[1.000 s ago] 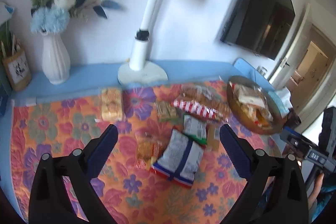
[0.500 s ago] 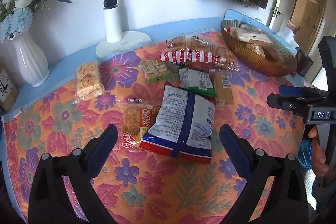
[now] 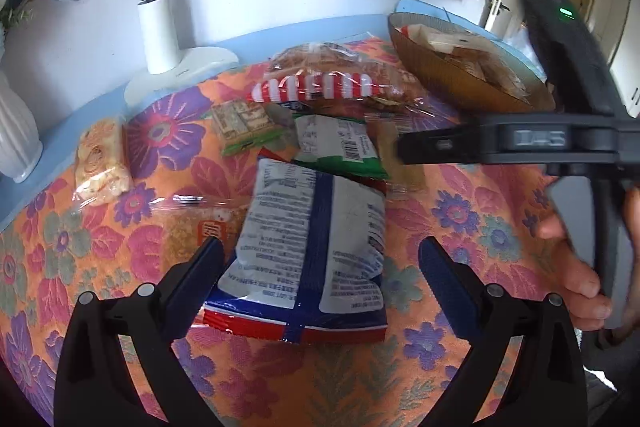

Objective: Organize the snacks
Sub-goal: 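Grasp the blue-white chip bag with left tool while right tool approaches a cracker bar, then hold the chip bag in left tool while right tool grasps the tan cracker bar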

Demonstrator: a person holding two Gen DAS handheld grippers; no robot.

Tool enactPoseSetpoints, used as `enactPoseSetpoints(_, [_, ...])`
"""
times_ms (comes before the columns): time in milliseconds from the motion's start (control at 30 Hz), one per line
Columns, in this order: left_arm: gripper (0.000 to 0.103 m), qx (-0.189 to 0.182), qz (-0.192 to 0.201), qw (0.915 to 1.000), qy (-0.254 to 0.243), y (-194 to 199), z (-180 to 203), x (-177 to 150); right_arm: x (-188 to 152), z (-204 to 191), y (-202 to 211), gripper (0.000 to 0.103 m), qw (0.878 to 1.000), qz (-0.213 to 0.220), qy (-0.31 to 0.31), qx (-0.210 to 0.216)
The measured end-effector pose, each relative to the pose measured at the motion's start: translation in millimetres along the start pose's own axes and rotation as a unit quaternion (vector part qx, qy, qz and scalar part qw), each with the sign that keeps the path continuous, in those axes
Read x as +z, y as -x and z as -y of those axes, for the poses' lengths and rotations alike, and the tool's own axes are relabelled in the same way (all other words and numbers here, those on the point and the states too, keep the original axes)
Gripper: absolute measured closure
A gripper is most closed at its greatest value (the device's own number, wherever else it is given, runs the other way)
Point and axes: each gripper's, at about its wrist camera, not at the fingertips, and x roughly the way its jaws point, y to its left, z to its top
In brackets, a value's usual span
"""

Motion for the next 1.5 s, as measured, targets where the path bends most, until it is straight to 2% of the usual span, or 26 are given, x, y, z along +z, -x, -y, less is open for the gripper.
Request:
enactPoseSetpoints(167, [0.007,-0.010,-0.017,0.9994,-0.030,-5.0,13.9,-5.7,-1.9,-16.5,-14.8,0.019,0.998,0.021,0.034,-0.056])
enactPoseSetpoints(233, [0.007,-0.011,-0.018,0.9994,-0.029,-7.1,14.8,-5.9,-3.7,-19.6,-16.9,0.029,0.996,0.031,0.045,-0.071])
enactPoseSetpoints(300, [0.007,-0.007,-0.021,0.9993,-0.029,-9.3,15.8,-4.8,-5.4,-20.1,-15.2,0.048,0.996,0.034,0.052,-0.063])
enactPoseSetpoints(433, [0.008,0.011,-0.029,0.9989,-0.035,-15.1,21.8,-1.3,-10.6,-11.5,-4.4,0.064,0.996,0.038,0.057,-0.053])
enactPoseSetpoints(467, [0.009,0.018,-0.033,0.9986,-0.037,-17.5,23.4,-0.6,-13.6,-6.8,0.5,0.070,0.997,0.038,0.057,-0.048])
enactPoseSetpoints(600, [0.021,0.054,-0.048,0.9964,-0.044,-28.8,30.1,3.8,-33.3,9.9,20.6,0.074,0.994,0.032,0.102,-0.006])
enactPoseSetpoints(667, [0.024,0.070,-0.053,0.9949,-0.049,-35.1,33.1,4.1,-47.6,18.5,29.4,0.075,0.990,0.038,0.131,-0.037])
enactPoseSetpoints(733, [0.034,0.070,-0.047,0.9952,-0.050,-32.7,35.6,5.0,-58.0,32.3,36.1,0.080,0.989,0.026,0.136,-0.046])
enactPoseSetpoints(833, [0.041,0.080,-0.043,0.9948,-0.045,-22.9,39.3,5.6,-61.4,54.6,55.1,0.073,0.994,0.029,0.109,-0.008])
enactPoseSetpoints(867, [0.042,0.081,-0.042,0.9949,-0.042,-19.0,39.9,5.2,-58.9,61.5,62.6,0.066,0.995,0.034,0.098,-0.002])
enactPoseSetpoints(900, [0.043,0.082,-0.038,0.9952,-0.037,-14.3,40.8,4.9,-57.2,64.8,67.1,0.059,0.995,0.038,0.095,-0.003])
enactPoseSetpoints(1067, [0.043,0.073,0.006,0.9973,0.002,2.9,37.6,4.5,-53.2,59.2,86.0,0.051,0.994,0.064,0.094,-0.007])
enactPoseSetpoints(1200, [0.043,0.050,0.001,0.9981,0.037,-9.6,24.2,0.8,-57.7,45.1,81.5,0.040,0.992,0.065,0.105,-0.019])
enactPoseSetpoints(1267, [0.043,0.043,-0.015,0.9982,0.038,-17.7,22.4,-2.3,-59.1,38.2,71.5,0.039,0.992,0.061,0.106,-0.022])
enactPoseSetpoints(1367, [0.043,0.020,-0.004,0.9987,0.046,-14.4,18.7,-1.7,-58.6,36.4,60.1,0.039,0.994,0.050,0.094,-0.016])
enactPoseSetpoints(1500, [0.043,0.020,-0.005,0.9986,0.049,-14.4,17.9,-3.0,-55.8,34.2,49.3,0.039,0.996,0.039,0.080,-0.015])
